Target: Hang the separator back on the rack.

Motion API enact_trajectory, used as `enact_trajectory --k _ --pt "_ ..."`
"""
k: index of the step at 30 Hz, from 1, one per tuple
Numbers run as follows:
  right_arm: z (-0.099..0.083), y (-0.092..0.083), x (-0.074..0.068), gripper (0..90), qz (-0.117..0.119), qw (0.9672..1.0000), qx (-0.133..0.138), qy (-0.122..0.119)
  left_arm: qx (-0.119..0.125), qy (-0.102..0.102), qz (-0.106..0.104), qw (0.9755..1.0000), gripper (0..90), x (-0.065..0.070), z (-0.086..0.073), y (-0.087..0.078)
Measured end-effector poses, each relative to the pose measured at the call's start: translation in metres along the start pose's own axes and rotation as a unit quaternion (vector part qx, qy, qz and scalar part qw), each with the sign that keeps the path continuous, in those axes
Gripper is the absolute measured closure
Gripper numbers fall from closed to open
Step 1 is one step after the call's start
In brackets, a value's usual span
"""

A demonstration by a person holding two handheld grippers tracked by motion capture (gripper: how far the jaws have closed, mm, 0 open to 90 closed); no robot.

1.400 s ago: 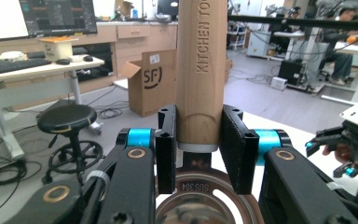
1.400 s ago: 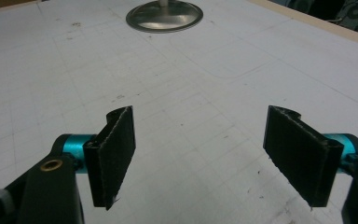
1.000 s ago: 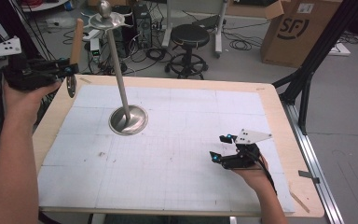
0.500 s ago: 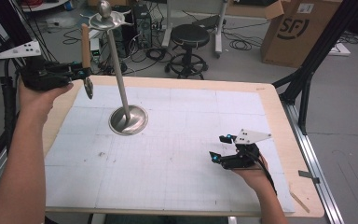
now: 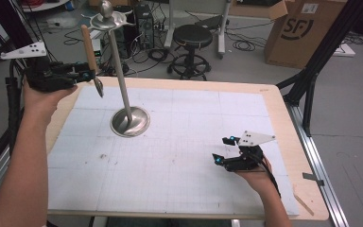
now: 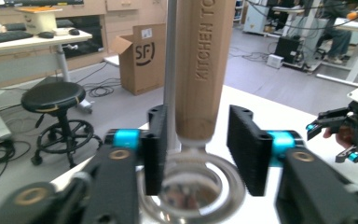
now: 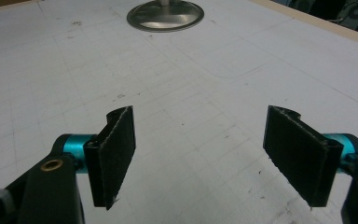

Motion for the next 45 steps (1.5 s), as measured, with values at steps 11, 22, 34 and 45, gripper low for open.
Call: enact_trajectory --k 11,22,34,45 --pt "0.001 0.001 -0.001 24.5 0.000 1.0000 -0.001 -0.002 -0.033 0.025 0.011 0.9991 40.4 0.013 -0.001 -0.008" --pt "0.000 0.002 -0.003 24.5 0.002 1.0000 -0.004 -0.002 -0.007 0.049 -0.033 0.9982 36.2 0.041 0.006 -0.018" --pt "0.001 -0.001 -0.001 24.5 -0.002 1.0000 0.001 -0.001 0.005 0.052 -0.098 0.9938 32.8 0.077 -0.013 -0.002" --pt "-0.001 -0.005 -0.002 24.5 -0.005 1.0000 0.000 0.001 -0.021 0.051 -0.121 0.9911 28.4 0.096 -0.043 0.014"
Point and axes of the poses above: each handheld gripper's, and its own axes: y roughly forward along the jaws, z roughly out of its top, x roughly to its right, the point moved 6 cm from there along y, roughly forward along the jaws, and after that the axes turned 10 degrees about z, right-handed, at the moved point
